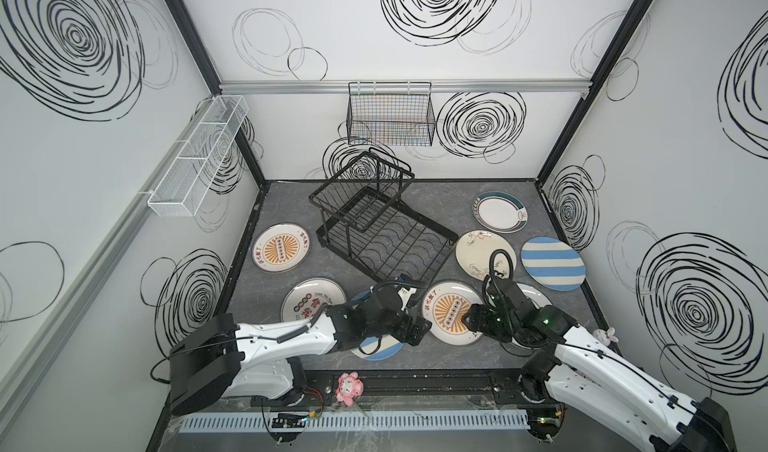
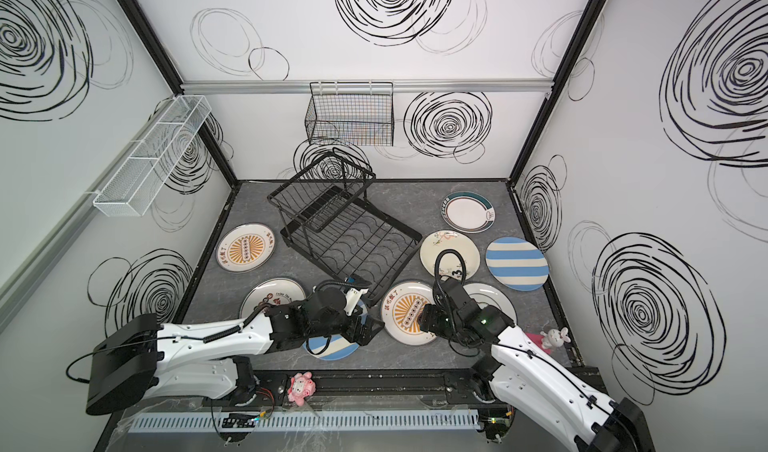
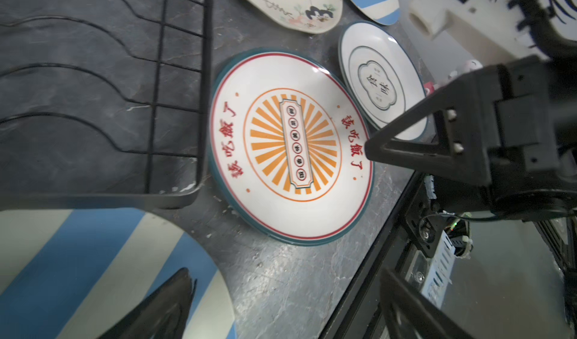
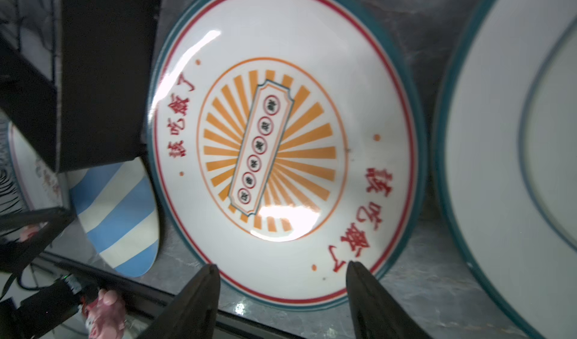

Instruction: Load the plates into the dish rack

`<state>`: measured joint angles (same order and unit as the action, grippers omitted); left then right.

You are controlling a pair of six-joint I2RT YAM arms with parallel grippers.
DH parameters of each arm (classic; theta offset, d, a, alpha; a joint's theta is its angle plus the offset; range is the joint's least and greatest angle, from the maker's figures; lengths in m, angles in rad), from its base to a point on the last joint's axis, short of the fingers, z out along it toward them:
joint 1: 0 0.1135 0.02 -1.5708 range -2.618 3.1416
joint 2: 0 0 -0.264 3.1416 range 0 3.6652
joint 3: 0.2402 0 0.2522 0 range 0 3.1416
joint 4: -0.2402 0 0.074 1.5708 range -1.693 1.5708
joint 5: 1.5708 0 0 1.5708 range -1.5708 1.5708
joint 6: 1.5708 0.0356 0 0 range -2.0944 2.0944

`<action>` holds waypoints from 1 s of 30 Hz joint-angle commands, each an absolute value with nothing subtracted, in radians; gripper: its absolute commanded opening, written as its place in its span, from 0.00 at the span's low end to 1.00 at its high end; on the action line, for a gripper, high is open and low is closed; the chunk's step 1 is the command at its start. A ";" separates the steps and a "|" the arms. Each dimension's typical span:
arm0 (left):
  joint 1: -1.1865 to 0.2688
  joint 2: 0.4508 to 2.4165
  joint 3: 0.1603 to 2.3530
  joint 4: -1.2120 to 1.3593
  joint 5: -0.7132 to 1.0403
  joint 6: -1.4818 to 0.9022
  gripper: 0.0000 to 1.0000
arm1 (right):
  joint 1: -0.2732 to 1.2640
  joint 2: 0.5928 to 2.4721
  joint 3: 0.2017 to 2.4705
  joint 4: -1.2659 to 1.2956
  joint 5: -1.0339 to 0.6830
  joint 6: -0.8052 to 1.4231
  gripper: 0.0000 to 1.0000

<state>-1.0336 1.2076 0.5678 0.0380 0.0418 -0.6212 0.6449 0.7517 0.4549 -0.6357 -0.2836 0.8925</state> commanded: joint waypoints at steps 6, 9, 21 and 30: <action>-0.833 0.988 0.497 -0.245 -0.122 -0.726 0.96 | 0.831 0.778 0.374 -0.148 -0.412 0.952 0.67; -0.783 0.949 0.443 -0.252 -0.153 -0.740 0.96 | 0.952 0.848 0.321 0.096 -0.352 1.046 0.67; -0.765 0.867 0.322 -0.198 -0.169 -0.775 0.96 | 1.166 1.246 0.442 0.184 -0.224 1.093 0.66; -0.736 0.870 0.285 -0.192 -0.208 -0.750 0.96 | 1.167 1.252 0.447 0.173 -0.129 1.101 0.68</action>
<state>-0.7570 0.8650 0.3038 -0.1909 -0.1623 -0.7555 1.1622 1.2518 0.4183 0.1493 -0.1879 1.0843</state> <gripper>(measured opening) 0.959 0.676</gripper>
